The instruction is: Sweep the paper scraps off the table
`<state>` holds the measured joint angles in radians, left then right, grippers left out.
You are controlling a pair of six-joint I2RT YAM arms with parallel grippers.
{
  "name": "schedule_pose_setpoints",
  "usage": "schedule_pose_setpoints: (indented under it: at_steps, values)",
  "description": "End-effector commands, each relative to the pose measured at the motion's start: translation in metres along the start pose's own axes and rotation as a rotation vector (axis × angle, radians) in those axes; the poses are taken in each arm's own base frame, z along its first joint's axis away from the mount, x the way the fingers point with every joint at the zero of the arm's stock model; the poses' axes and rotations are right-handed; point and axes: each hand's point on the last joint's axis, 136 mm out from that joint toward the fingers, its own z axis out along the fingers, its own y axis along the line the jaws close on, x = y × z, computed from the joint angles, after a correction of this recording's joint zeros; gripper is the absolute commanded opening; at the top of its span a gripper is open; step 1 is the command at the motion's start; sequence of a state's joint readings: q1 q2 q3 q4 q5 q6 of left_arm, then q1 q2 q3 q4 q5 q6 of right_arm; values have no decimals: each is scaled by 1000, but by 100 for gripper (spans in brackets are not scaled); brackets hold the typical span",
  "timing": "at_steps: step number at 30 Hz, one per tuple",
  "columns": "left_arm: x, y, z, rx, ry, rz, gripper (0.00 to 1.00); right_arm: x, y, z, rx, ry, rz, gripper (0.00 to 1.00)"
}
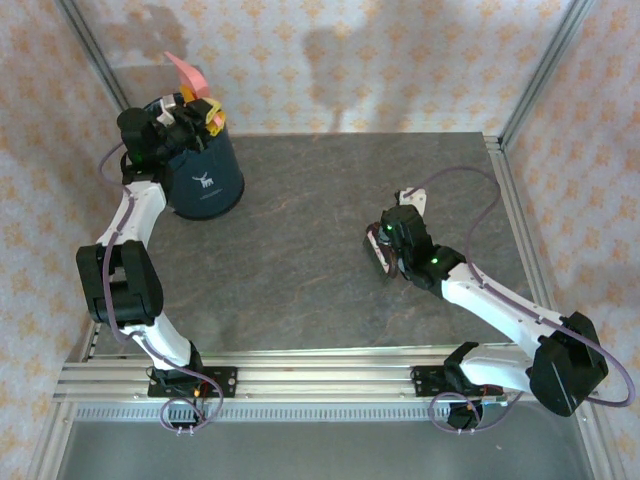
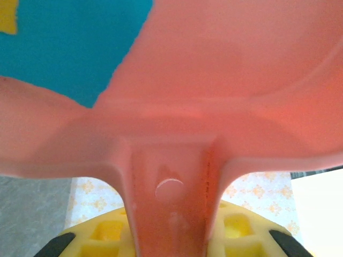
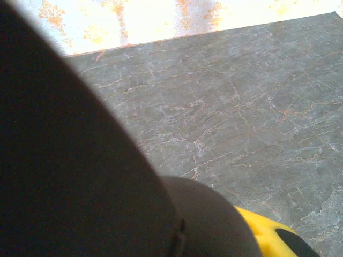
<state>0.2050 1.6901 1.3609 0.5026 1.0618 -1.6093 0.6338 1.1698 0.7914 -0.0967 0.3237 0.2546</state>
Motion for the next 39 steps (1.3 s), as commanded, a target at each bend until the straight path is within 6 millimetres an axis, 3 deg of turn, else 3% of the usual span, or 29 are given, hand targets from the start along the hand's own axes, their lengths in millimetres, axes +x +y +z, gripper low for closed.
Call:
schedule_pose_setpoints:
  at_steps: [1,19,29,39]
  values:
    - [9,-42,-11,124,-6,50,0,-9,3,0,-6,-12,26,0]
    - [-2,-32,-18,267,-50,-135,0,-2,2,6,9,2,16,0]
    - [3,-35,-17,247,-33,-77,0,-1,3,7,6,6,17,0]
    - [19,-18,-17,54,-9,73,0,-2,2,7,6,-3,39,0]
